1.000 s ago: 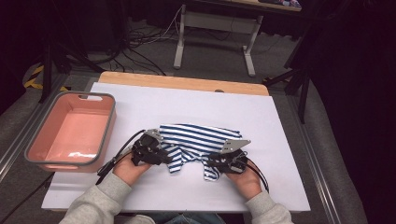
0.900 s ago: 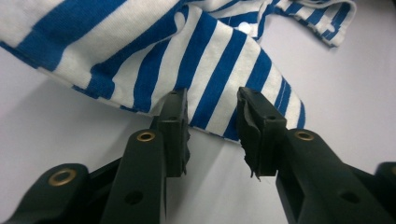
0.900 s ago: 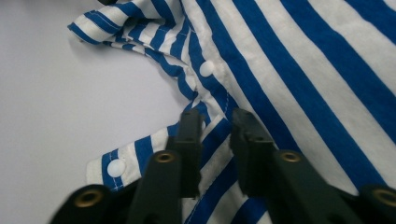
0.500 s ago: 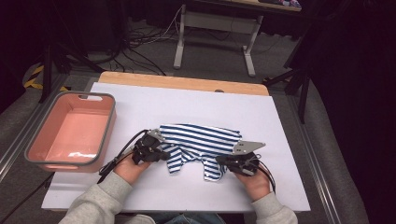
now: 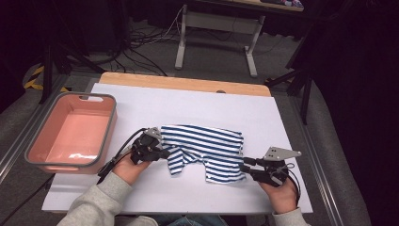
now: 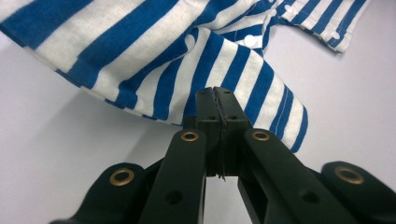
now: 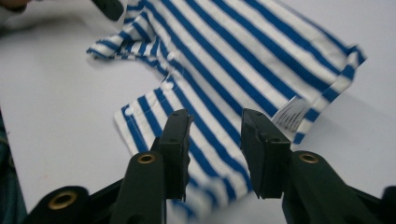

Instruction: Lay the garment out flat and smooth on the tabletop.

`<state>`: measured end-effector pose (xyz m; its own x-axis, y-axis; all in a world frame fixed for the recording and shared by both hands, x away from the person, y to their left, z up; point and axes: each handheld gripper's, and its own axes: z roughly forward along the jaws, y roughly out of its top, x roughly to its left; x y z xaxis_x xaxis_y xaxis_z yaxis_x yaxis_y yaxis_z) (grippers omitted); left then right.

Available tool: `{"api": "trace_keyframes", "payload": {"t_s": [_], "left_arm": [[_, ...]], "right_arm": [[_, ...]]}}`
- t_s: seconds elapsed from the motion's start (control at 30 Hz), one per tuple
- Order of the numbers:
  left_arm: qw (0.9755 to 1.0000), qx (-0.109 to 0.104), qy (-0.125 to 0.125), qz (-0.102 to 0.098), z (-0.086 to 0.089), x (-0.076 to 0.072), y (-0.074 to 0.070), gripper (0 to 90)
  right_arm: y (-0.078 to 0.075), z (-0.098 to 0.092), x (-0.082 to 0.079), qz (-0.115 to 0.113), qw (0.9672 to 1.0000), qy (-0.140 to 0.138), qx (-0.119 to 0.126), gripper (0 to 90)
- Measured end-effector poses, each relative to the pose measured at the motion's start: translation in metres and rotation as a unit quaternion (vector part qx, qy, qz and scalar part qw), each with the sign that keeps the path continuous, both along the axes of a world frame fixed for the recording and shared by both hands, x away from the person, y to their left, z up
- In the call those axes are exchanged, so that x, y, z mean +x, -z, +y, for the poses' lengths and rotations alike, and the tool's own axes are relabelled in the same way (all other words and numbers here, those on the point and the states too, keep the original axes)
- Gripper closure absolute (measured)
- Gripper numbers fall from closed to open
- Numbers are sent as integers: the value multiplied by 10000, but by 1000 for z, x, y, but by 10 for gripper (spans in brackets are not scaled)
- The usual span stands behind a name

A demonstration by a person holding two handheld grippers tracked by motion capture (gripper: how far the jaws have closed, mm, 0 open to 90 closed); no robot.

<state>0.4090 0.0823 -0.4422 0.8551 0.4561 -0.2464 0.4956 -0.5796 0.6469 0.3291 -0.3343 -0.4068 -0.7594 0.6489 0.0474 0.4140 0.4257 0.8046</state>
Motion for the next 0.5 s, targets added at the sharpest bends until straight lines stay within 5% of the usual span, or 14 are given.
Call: {"api": "trace_keyframes", "payload": {"t_s": [0.3, 0.5], "left_arm": [[9997, -100, -129, 167, 10, -2, 1, 751], [9988, 3, -437, 202, 9, 1, 8, 539]], "right_arm": [[10, 3, 15, 84, 9999, 68, -104, 583], [22, 0, 23, 237, 9995, 115, -191, 581]]}}
